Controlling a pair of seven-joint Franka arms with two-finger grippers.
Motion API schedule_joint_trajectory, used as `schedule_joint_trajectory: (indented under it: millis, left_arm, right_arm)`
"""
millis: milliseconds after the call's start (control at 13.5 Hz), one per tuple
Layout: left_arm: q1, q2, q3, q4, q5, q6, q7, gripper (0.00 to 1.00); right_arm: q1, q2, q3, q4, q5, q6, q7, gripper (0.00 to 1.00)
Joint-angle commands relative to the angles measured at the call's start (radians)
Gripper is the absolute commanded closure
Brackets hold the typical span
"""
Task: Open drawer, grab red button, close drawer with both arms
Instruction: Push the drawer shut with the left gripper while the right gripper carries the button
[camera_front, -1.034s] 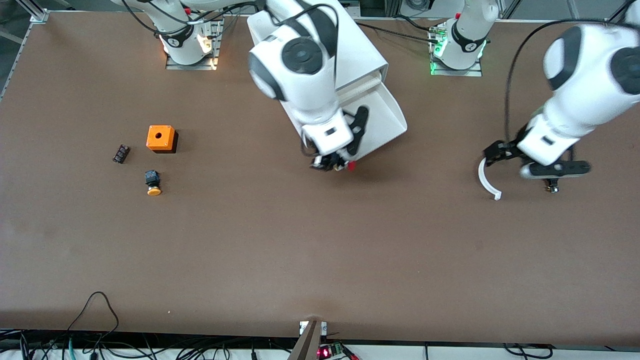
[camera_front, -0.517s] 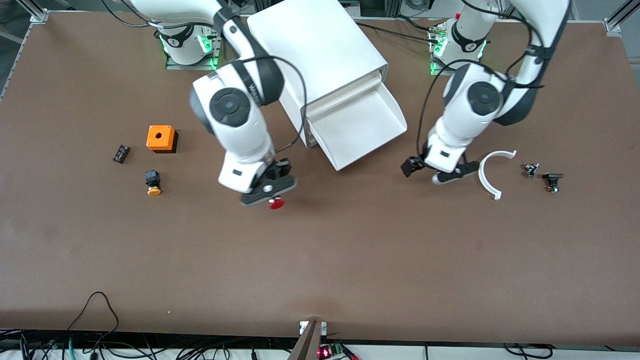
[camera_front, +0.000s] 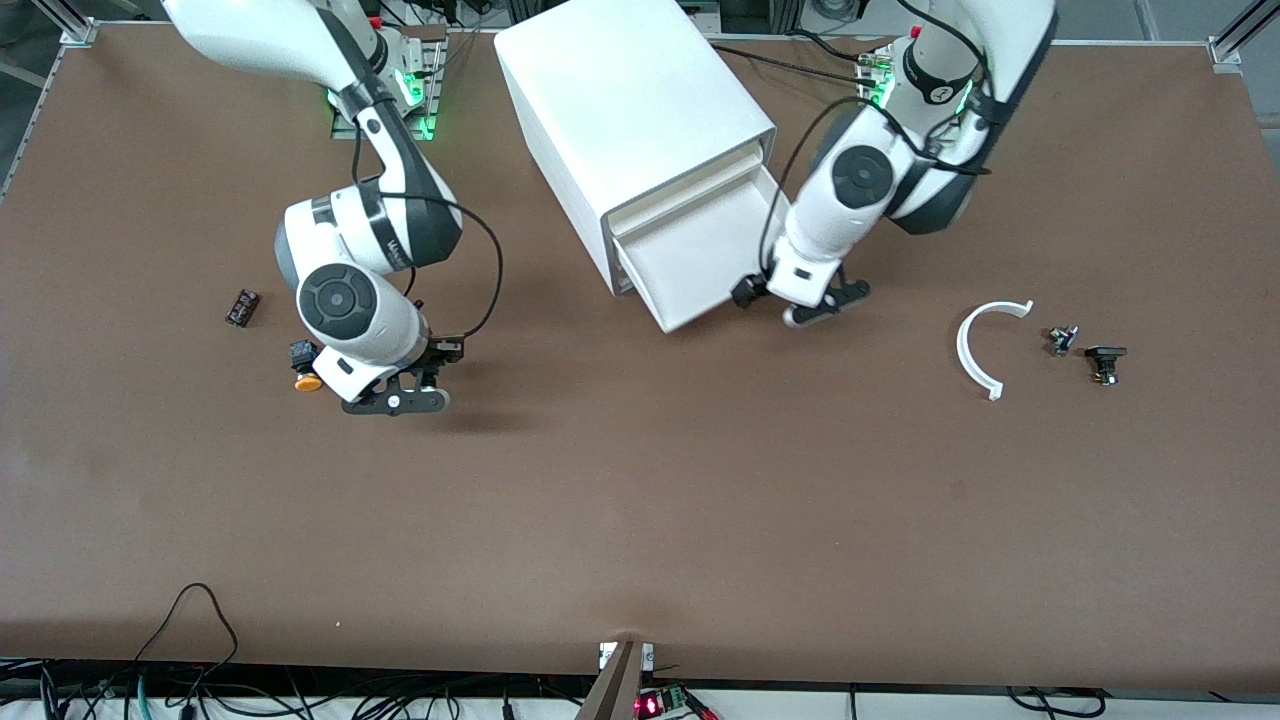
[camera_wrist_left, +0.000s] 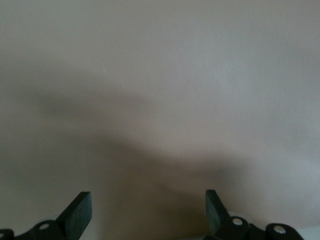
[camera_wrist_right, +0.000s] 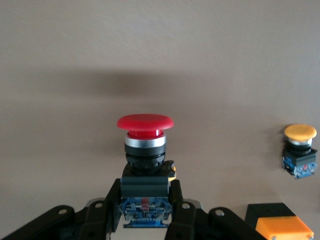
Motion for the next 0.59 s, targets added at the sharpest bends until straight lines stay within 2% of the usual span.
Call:
schedule_joint_trajectory:
  millis: [0, 148, 221, 369, 517]
  left_arm:
    - [0.000, -0.033, -0.118, -0.034, -0.027, -0.051, -0.050, 0.00]
    - [0.000, -0.033, -0.193, -0.049, -0.033, -0.063, -0.076, 0.00]
    - [0.000, -0.038, -0.201, -0.054, -0.034, -0.066, -0.094, 0.00]
    - [0.006, -0.044, -0.199, -0.051, -0.034, -0.066, -0.079, 0.00]
    - [0.038, -0.055, -0.147, -0.040, -0.033, -0.065, 0.017, 0.00]
  right_arm:
    - [-0.007, -0.042, 0.016, -0.077, -0.016, 0.025, 0.042, 0.79]
    - [-0.033, -0.048, 0.007, -0.160, -0.020, 0.098, 0.036, 0.79]
    - [-0.046, -0.048, -0.005, -0.208, -0.022, 0.159, 0.025, 0.79]
    - [-0.072, -0.037, -0.019, -0.319, -0.025, 0.337, -0.039, 0.79]
    - [-0.085, -0.033, -0.036, -0.390, -0.025, 0.450, -0.093, 0.79]
